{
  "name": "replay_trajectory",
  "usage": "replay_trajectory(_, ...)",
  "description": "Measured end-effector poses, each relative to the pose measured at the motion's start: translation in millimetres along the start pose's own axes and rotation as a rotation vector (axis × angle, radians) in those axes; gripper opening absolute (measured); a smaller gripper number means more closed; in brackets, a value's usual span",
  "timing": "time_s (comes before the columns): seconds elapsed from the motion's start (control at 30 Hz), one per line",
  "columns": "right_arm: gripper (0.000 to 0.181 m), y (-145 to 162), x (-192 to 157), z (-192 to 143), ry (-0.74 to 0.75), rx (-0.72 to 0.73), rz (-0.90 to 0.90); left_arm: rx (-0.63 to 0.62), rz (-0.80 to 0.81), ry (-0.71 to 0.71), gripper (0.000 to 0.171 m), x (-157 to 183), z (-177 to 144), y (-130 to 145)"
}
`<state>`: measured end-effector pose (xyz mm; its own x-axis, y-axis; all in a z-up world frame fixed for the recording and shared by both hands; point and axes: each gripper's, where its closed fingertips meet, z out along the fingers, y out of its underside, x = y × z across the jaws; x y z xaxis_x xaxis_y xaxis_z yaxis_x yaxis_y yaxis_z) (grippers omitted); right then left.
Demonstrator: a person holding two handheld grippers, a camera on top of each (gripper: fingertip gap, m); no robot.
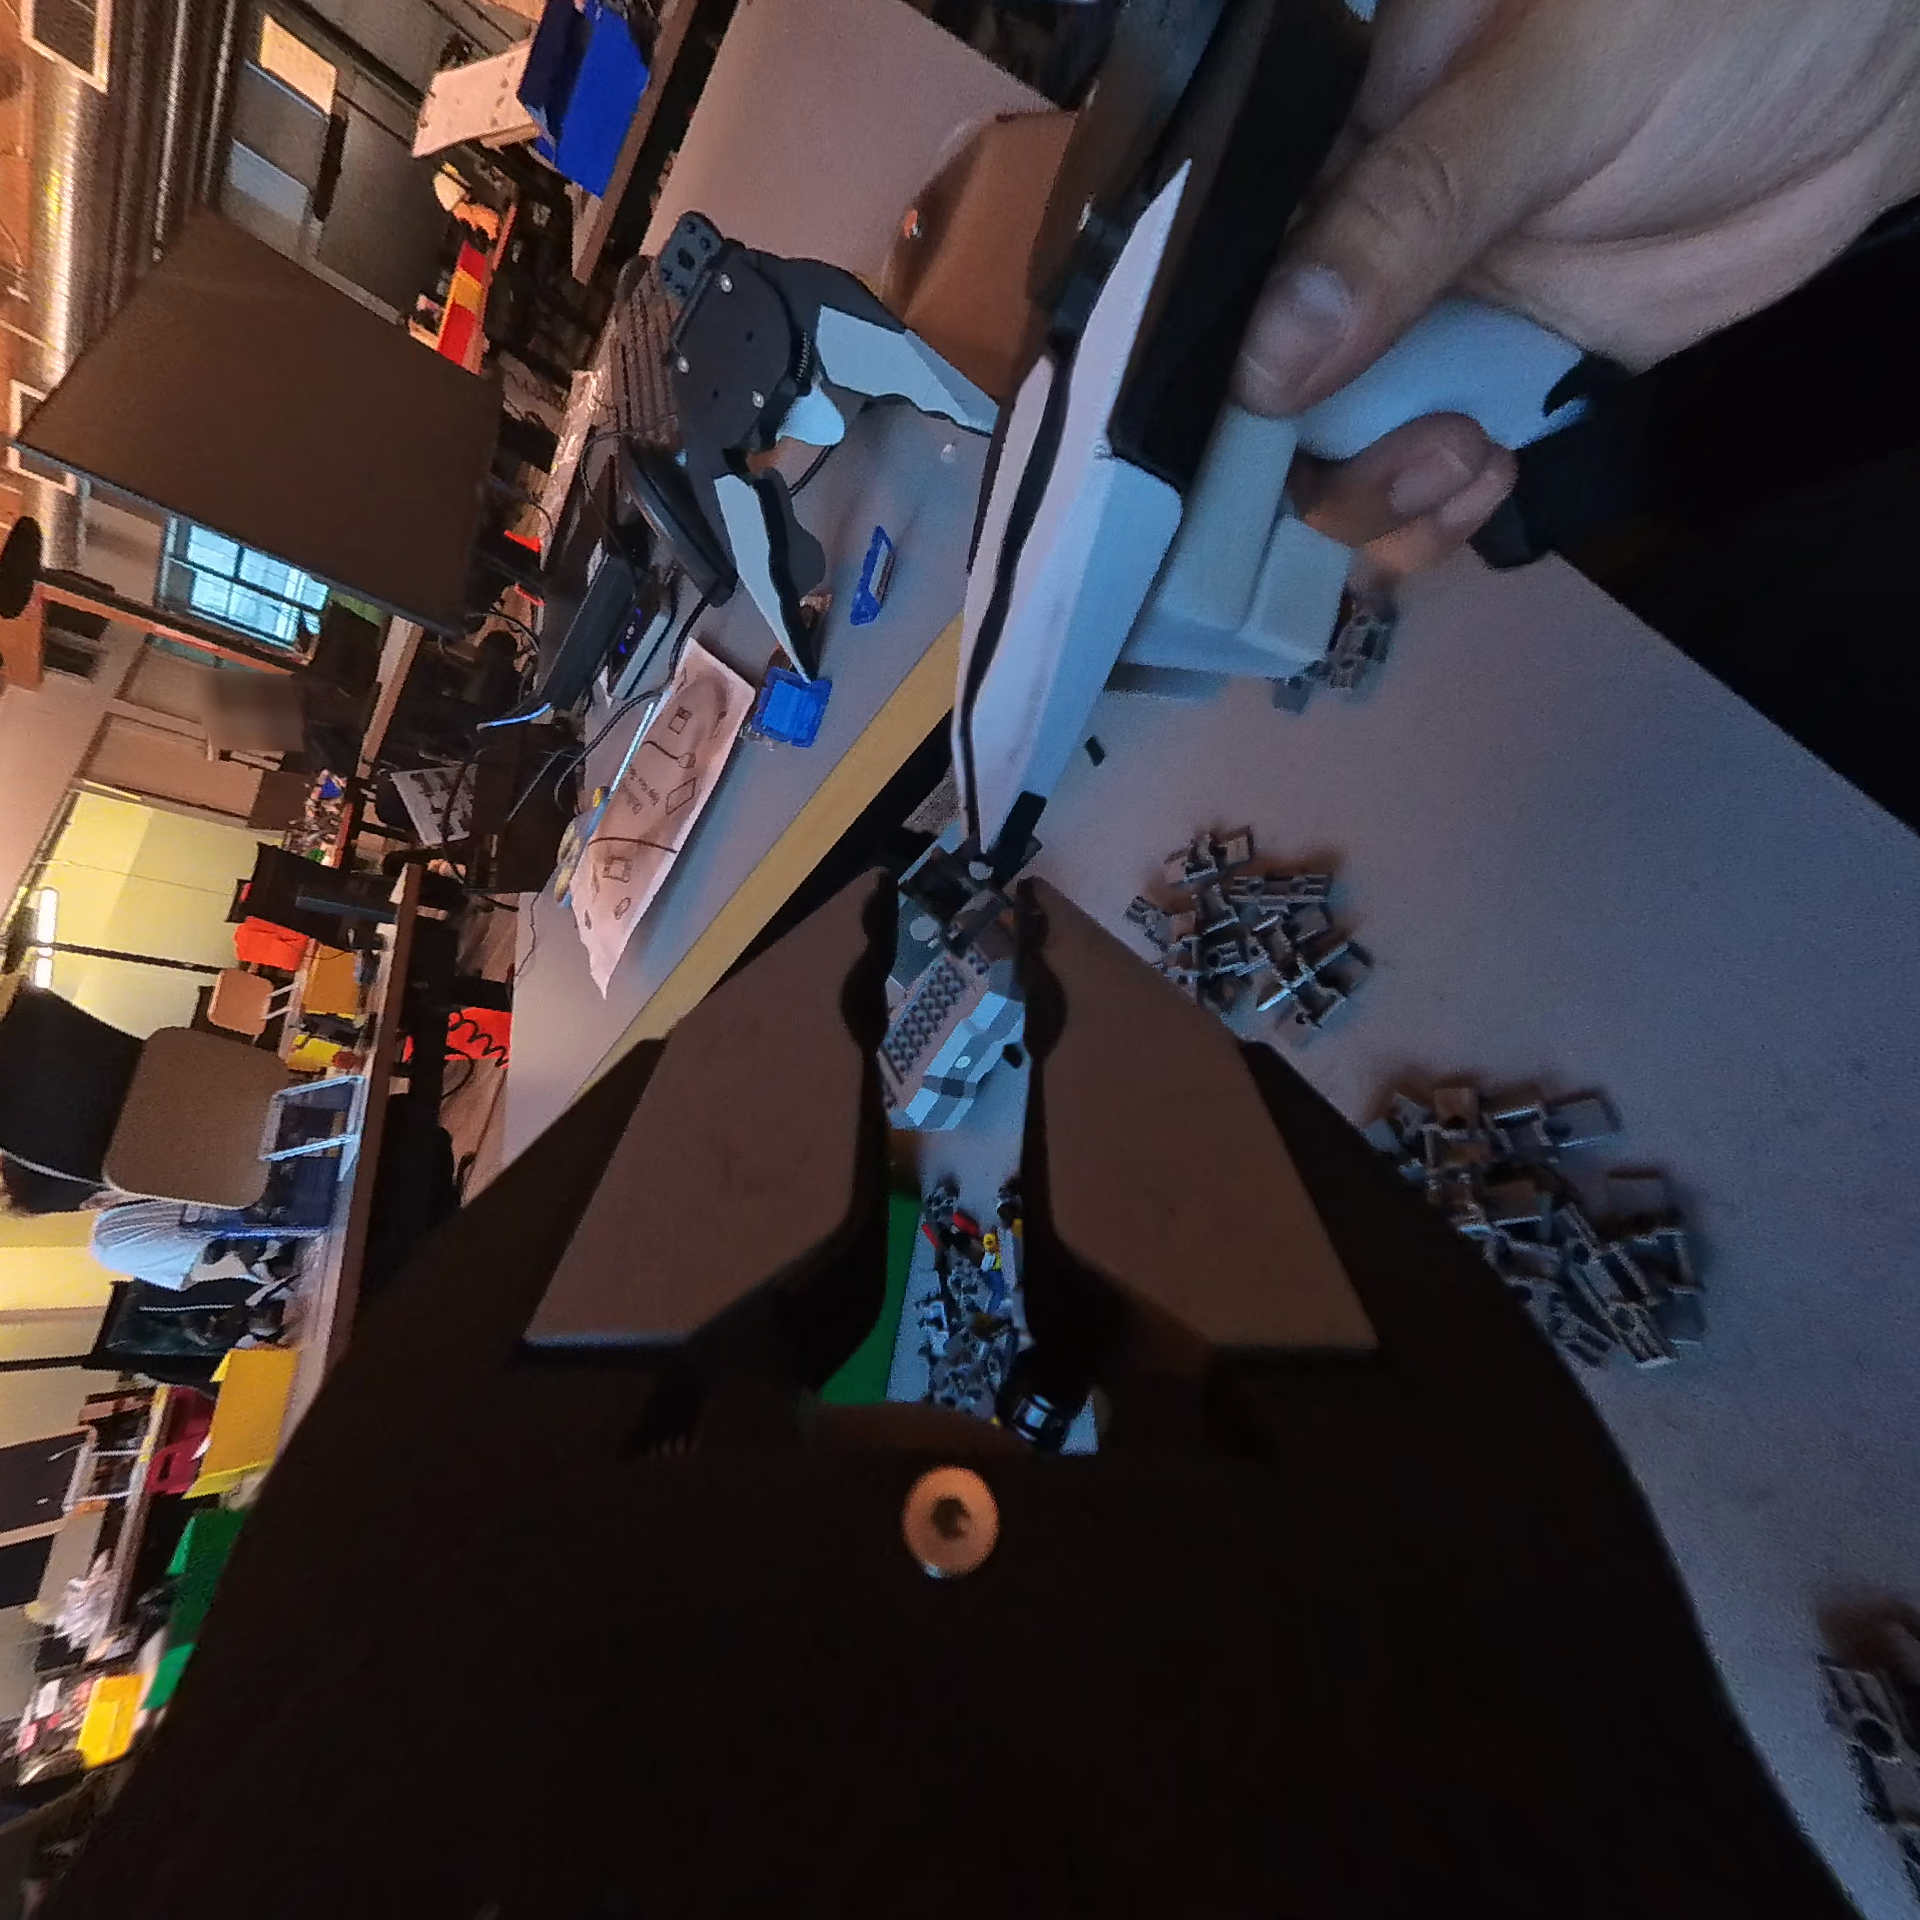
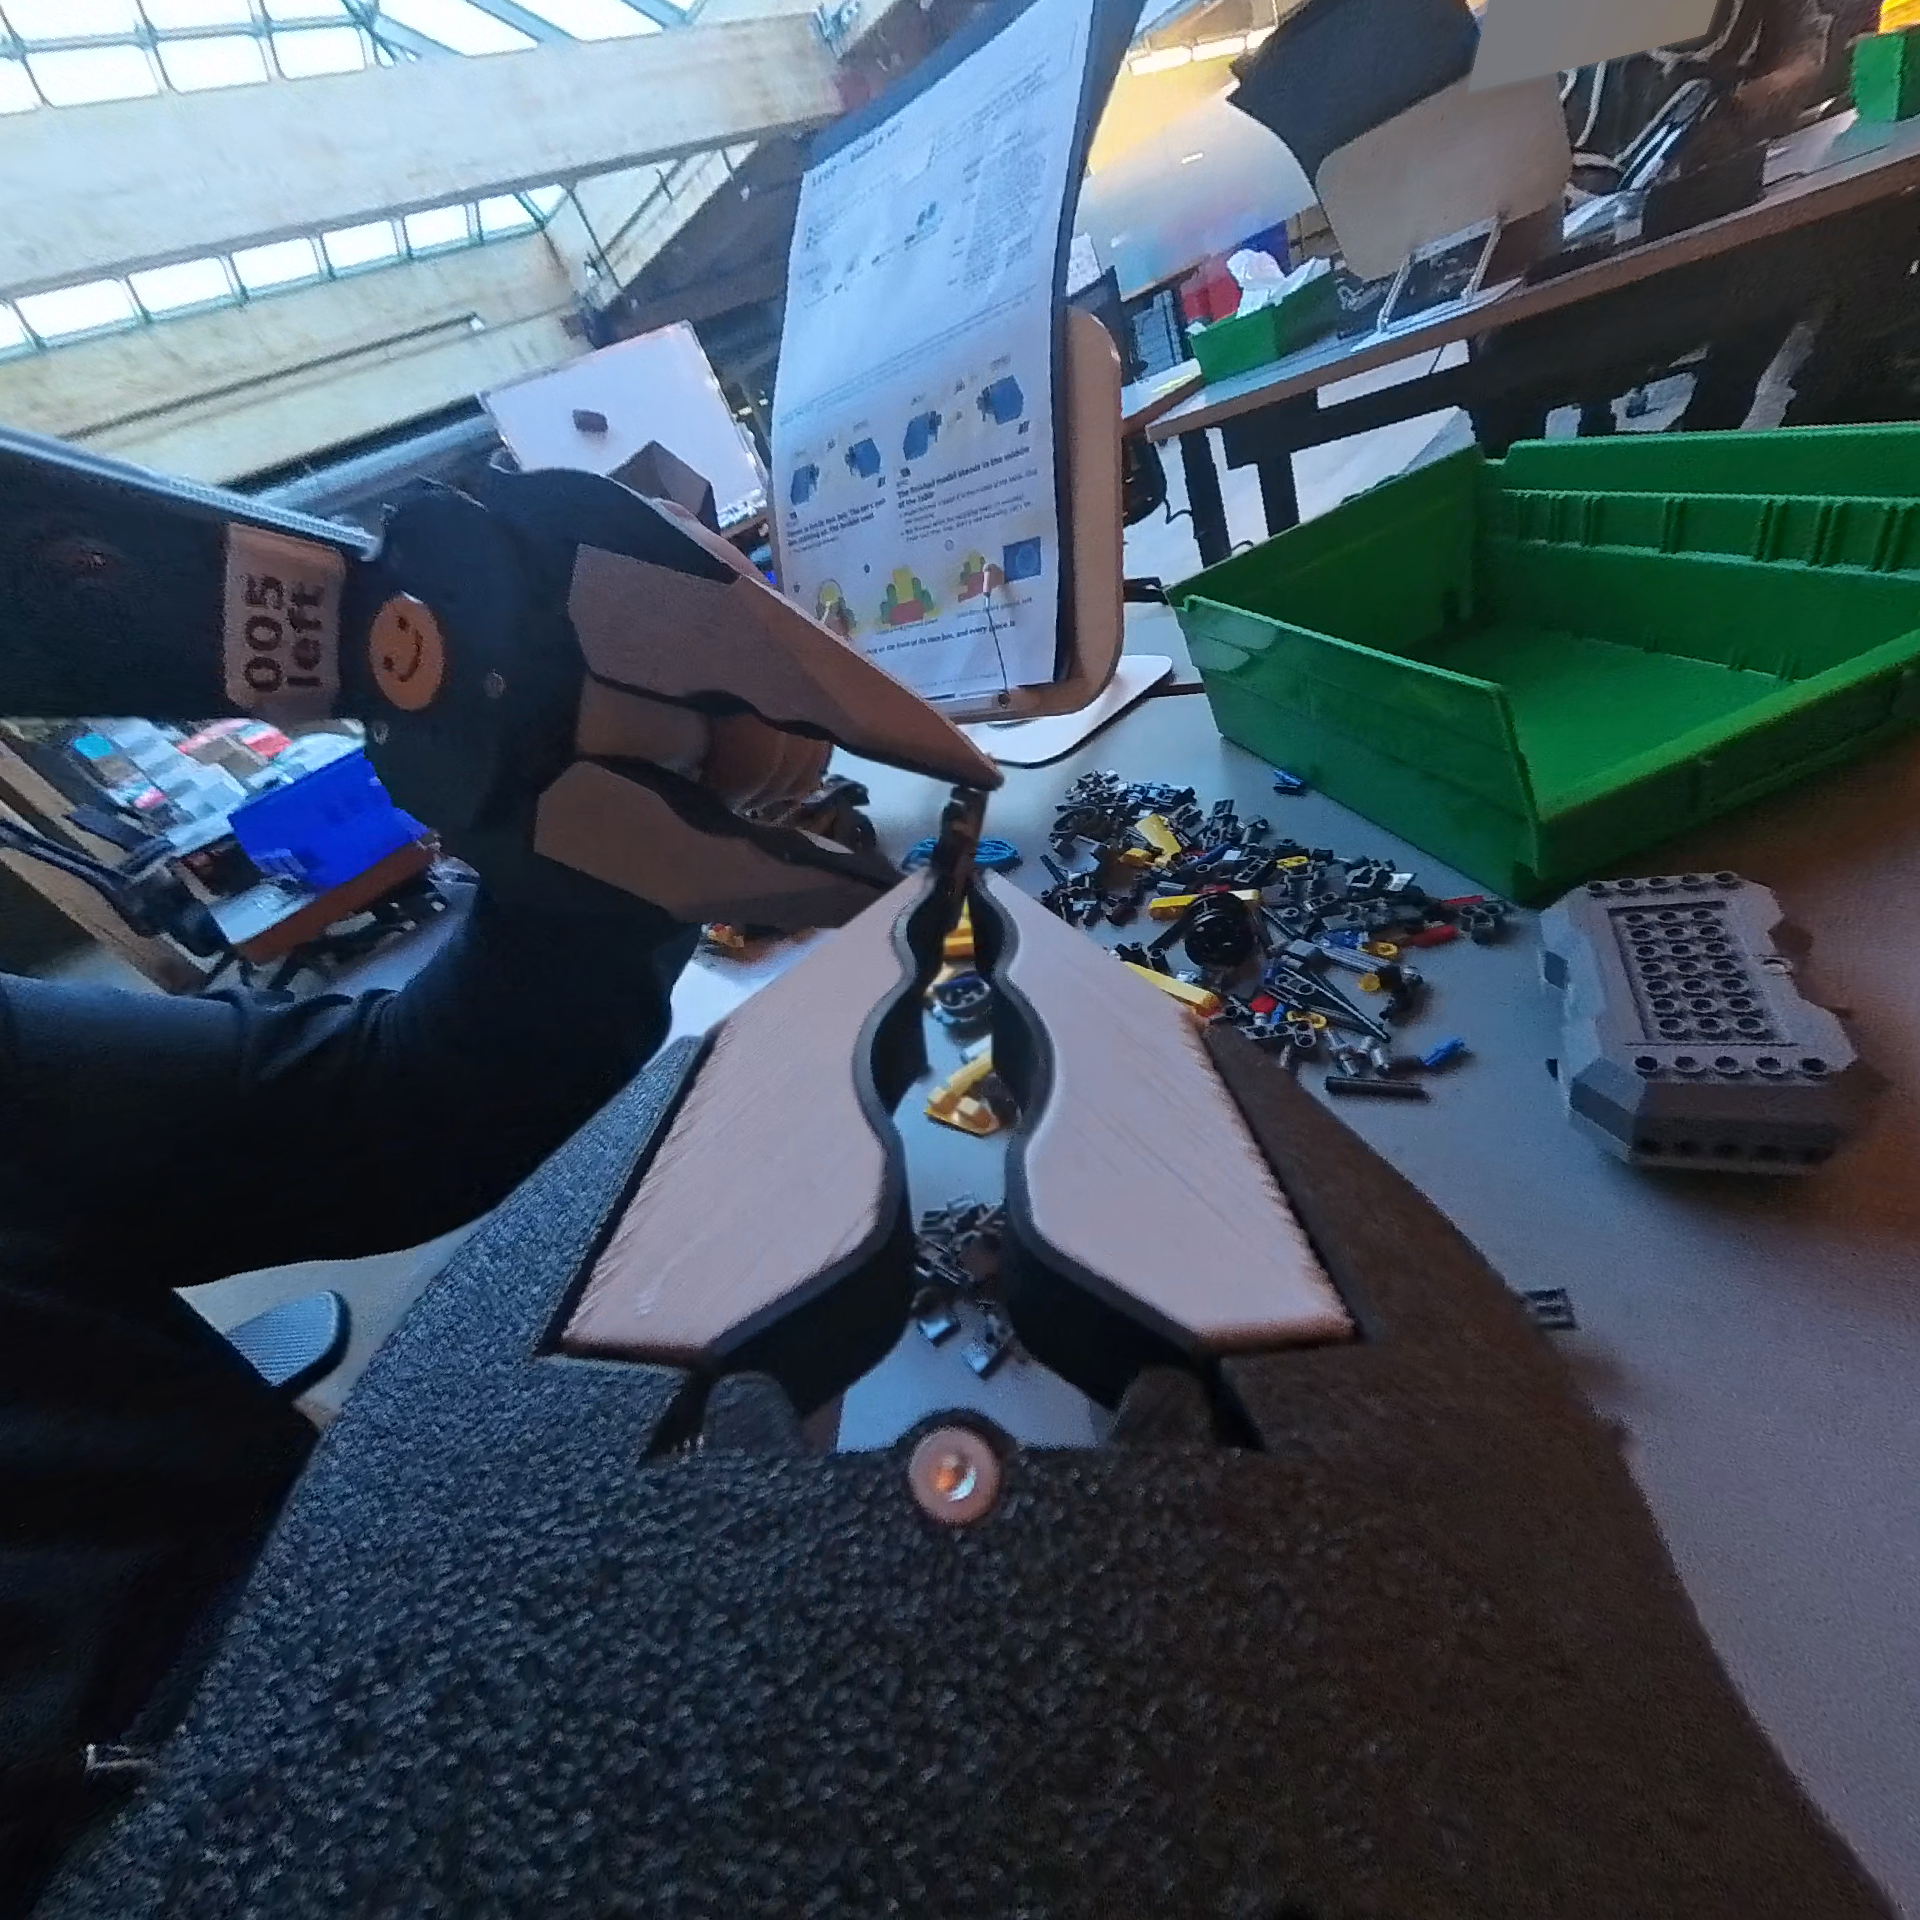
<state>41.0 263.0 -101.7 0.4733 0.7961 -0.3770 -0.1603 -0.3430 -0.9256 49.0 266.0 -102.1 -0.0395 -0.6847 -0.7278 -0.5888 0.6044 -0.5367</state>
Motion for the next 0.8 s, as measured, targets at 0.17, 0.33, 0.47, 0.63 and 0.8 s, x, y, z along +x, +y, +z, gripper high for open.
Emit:
replay_trajectory(0.17, 0.002, -5, 27, -27, 0.175, -0.105, -0.147, 0.041, -0.061, 0.01, 0.021, -7, -9, -1)
replay_trajectory(0.33, 0.002, 40, 83, -86, 0.415, -0.515, -0.212, 0.007, -0.073, -0.007, 0.022, -15, -15, 13)
replay_trajectory(0.47, 0.002, 81, 91, -110, 0.346, -0.703, -0.112, 0.006, -0.138, -0.053, 0.019, -28, -13, 20)
replay_trajectory(0.63, 0.002, 119, 111, -123, 0.343, -0.825, -0.016, -0.214, -0.508, -0.074, 0.03, -50, 4, 83)
replay_trajectory(0.8, 0.003, 127, 118, -130, 0.378, -0.871, -0.015, -0.274, -0.758, -0.079, 0.033, -58, 8, 116)
